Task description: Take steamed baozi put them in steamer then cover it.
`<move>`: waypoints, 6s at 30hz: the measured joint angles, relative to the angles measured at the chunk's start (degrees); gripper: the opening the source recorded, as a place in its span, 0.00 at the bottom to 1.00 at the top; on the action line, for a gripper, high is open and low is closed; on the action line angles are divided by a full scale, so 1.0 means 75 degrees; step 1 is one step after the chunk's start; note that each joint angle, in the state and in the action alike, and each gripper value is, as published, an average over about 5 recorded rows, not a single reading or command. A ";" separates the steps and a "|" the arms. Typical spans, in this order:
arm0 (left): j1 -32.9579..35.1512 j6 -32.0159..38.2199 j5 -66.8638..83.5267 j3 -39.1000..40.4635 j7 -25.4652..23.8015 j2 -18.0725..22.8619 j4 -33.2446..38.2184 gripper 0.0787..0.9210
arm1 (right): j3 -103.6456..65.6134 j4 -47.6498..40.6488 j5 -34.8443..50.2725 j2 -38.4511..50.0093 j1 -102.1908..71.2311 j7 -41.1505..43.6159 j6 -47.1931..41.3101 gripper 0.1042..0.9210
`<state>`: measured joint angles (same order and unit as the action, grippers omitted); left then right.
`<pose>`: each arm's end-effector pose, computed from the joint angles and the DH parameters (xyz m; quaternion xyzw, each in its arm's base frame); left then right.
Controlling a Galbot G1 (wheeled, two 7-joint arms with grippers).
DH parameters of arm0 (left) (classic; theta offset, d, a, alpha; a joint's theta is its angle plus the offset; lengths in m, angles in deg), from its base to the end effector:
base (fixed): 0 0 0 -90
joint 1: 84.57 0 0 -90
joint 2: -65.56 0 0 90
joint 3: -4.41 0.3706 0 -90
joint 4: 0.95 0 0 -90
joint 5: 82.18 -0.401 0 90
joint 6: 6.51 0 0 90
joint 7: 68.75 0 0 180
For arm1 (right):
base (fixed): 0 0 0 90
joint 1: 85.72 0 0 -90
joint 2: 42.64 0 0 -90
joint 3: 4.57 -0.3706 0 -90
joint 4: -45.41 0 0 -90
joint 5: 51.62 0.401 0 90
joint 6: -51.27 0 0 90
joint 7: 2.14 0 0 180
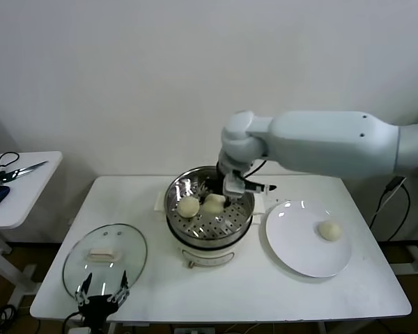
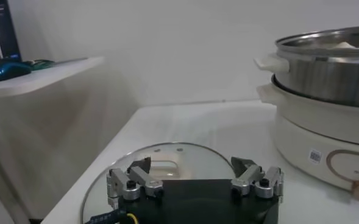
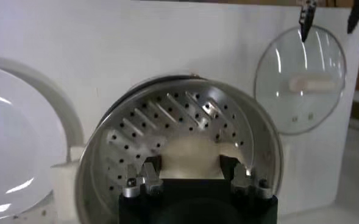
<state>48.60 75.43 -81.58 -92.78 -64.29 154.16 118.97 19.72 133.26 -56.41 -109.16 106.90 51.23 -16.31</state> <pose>0.1355 0.0477 -0.3595 0.0847 -0.9786 -0.0459 0.1819 0.5232 0.1814 -0.0518 -0.6468 0.0900 -0.7547 0.0635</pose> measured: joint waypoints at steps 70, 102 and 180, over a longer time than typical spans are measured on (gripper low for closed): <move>-0.0038 0.0002 0.0015 0.0050 -0.0061 0.0001 0.0017 0.88 | -0.1232 -0.3528 0.1724 0.3781 -0.2294 0.1338 -0.2844 0.88; 0.0058 0.0026 -0.0020 -0.0003 -0.0040 0.0058 0.0061 0.88 | -0.3761 -0.5078 0.0103 0.3201 -0.5006 0.1020 -0.3232 0.69; 0.0213 -0.0151 -0.0036 -0.0054 -0.0113 0.0002 0.0416 0.88 | 0.0248 -0.2194 0.4931 0.0220 -0.0686 0.0289 -0.5348 0.88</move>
<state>50.20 74.30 -81.84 -93.18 -65.13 154.17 122.09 21.58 116.81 -19.42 -107.52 101.75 53.40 -56.42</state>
